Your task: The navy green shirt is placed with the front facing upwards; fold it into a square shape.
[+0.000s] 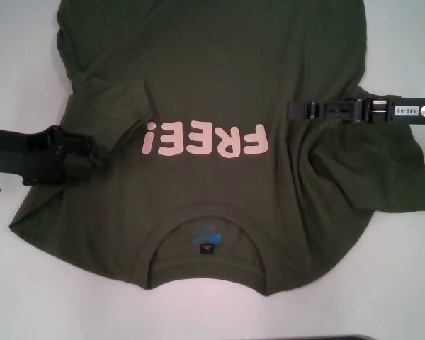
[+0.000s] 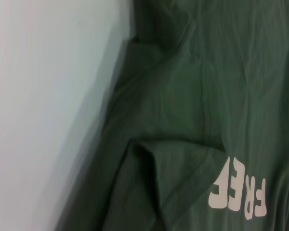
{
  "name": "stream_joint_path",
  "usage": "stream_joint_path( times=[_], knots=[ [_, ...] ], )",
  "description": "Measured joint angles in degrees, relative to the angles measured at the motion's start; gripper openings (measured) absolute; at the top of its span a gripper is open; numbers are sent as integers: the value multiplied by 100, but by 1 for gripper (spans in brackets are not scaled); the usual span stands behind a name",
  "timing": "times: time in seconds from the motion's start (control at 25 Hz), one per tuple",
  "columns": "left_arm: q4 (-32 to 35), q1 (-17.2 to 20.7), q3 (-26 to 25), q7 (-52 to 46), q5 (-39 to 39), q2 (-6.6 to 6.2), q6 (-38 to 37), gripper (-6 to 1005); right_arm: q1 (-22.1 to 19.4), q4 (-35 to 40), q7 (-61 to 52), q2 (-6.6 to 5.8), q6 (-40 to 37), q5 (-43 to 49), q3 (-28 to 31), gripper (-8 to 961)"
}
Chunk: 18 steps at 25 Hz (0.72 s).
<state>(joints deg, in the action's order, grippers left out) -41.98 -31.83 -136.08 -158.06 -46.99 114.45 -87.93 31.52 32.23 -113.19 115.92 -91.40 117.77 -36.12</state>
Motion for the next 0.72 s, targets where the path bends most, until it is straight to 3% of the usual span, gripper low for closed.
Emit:
stream_joint_path(
  times=[0.72],
  knots=[
    [536,-184,12,-11,93,60,623,593,-44,-4,-1,0,-10,0,0,914]
  ],
)
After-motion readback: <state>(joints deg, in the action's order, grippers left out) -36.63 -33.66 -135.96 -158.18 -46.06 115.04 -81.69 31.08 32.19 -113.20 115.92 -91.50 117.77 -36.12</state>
